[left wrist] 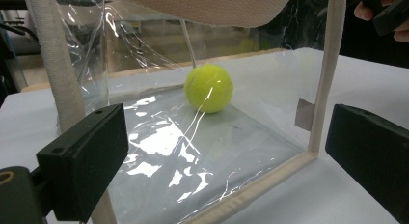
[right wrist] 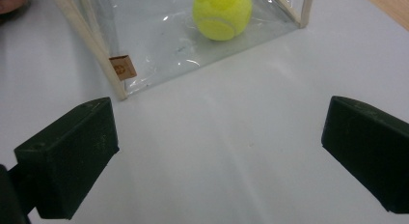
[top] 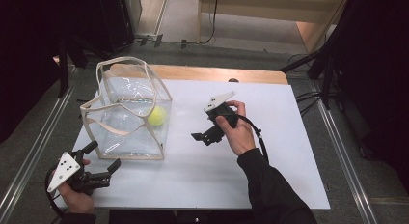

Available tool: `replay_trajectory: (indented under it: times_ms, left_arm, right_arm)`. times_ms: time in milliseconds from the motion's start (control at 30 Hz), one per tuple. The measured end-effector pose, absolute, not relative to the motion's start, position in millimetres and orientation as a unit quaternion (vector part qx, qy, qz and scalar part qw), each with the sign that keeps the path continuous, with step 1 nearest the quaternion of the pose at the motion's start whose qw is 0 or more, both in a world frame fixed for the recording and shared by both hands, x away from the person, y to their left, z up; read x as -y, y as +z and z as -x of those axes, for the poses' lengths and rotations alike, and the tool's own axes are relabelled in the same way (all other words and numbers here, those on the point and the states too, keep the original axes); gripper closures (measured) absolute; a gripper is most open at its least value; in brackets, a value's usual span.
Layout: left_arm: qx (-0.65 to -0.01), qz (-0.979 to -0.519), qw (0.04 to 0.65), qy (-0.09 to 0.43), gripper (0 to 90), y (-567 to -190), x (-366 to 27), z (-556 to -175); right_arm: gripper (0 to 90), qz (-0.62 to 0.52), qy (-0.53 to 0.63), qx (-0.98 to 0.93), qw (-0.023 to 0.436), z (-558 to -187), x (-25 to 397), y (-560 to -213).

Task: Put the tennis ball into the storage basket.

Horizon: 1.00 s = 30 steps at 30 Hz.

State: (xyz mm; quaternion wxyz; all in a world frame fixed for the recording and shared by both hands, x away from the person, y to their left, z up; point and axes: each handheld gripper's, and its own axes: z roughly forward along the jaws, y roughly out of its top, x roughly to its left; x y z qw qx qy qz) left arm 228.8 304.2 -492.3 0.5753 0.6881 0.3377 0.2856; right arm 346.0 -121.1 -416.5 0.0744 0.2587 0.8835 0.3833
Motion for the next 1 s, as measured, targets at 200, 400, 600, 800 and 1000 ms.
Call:
replay_trajectory:
  times_ms: [200, 400, 600, 800, 1000]
  left_arm:
    - [-0.337, -0.689, 0.575, 0.285, 1.3, -492, -304, -229]
    - [-0.336, -0.689, 0.575, 0.285, 1.3, -492, -304, -229]
    - [-0.335, -0.688, 0.577, 0.284, 1.3, -492, -304, -228]
    - [-0.335, -0.689, 0.576, 0.285, 1.3, -493, -304, -228]
    - [-0.335, -0.689, 0.576, 0.285, 1.3, -493, -304, -228]
  right_arm:
    - [0.0, -0.275, 0.398, -0.871, 0.078, -338, 137, -429]
    - [0.0, -0.292, 0.412, -0.858, 0.094, -327, 156, -442]
    - [0.0, -0.319, 0.420, -0.843, 0.102, -318, 180, -455]
    - [0.0, -0.336, 0.428, -0.831, 0.114, -307, 203, -464]
    - [0.0, -0.346, 0.438, -0.820, 0.127, -294, 222, -474]
